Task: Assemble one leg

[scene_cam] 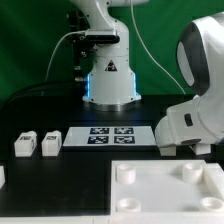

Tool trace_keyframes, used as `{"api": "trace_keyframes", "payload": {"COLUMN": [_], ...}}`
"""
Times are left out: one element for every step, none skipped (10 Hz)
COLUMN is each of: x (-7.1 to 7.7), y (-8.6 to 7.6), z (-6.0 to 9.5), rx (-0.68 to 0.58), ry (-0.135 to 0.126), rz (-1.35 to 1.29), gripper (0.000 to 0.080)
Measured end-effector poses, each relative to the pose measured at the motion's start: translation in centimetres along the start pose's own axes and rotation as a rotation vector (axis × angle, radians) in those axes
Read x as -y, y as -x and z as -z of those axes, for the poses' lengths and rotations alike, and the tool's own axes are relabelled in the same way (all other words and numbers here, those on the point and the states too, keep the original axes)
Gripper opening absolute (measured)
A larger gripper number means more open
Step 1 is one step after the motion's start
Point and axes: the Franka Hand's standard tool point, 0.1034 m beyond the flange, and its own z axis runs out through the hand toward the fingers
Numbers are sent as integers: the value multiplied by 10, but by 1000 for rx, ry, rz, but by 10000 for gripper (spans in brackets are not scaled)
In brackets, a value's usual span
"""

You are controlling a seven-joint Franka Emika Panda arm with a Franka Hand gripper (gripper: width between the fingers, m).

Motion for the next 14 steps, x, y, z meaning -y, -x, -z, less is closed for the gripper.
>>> {"api": "trace_keyframes", "payload": {"x": [0, 0, 0, 0, 0, 0, -1, -5, -8, -13, -18, -25, -33, -37], "y": [0, 0, 0, 0, 0, 0, 0, 4, 10, 26, 33, 36, 48, 52], "z": [0, 0, 0, 0, 0, 0, 2, 19, 44, 63, 81, 107, 126, 130], "rx": [0, 0, 0, 0, 0, 0, 0, 0, -46, -47, -87, -218, -362, -473], "ry": [0, 0, 0, 0, 0, 0, -1, -5, -9, -8, -10, -10, 3, 13], "rz": [0, 0, 0, 0, 0, 0, 1, 22, 42, 58, 67, 77, 76, 66], "gripper": [291, 291, 291, 291, 291, 292, 292, 292, 292, 294, 294, 294, 294, 294]}}
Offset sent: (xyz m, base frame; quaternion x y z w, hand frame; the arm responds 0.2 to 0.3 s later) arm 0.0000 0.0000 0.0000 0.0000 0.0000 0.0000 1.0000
